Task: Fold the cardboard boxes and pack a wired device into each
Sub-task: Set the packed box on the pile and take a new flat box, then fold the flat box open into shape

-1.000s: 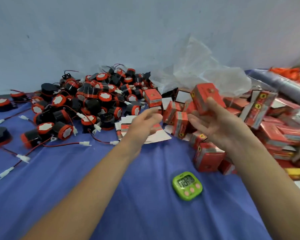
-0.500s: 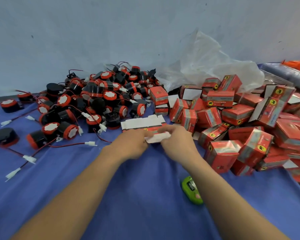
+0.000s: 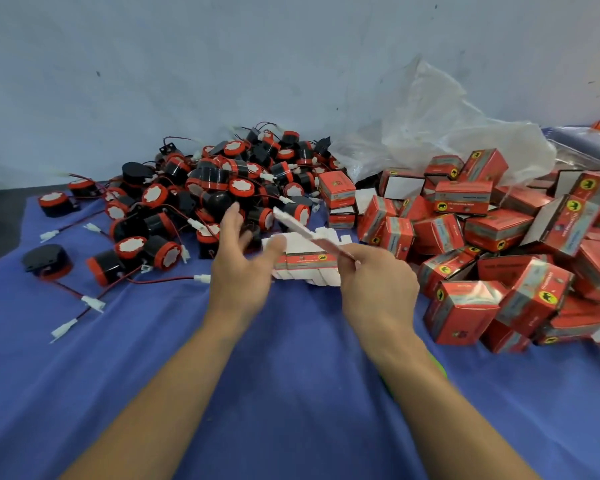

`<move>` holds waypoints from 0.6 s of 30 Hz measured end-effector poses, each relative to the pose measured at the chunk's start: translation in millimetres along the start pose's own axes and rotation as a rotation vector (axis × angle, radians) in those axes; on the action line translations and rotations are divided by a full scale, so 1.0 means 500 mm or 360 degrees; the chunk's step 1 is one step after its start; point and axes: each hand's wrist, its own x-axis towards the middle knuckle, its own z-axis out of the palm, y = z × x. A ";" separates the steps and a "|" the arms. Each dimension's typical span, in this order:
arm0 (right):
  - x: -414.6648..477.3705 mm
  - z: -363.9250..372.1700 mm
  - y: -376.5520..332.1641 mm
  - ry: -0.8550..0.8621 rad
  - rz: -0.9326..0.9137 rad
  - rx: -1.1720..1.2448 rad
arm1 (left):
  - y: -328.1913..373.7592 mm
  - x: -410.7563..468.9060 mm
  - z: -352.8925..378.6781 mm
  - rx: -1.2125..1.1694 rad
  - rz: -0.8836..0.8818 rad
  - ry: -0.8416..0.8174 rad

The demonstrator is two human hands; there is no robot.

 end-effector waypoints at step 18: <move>-0.136 0.085 -0.059 -0.0827 0.0099 0.1254 | 0.007 -0.061 -0.132 -0.0230 -0.0075 -0.0458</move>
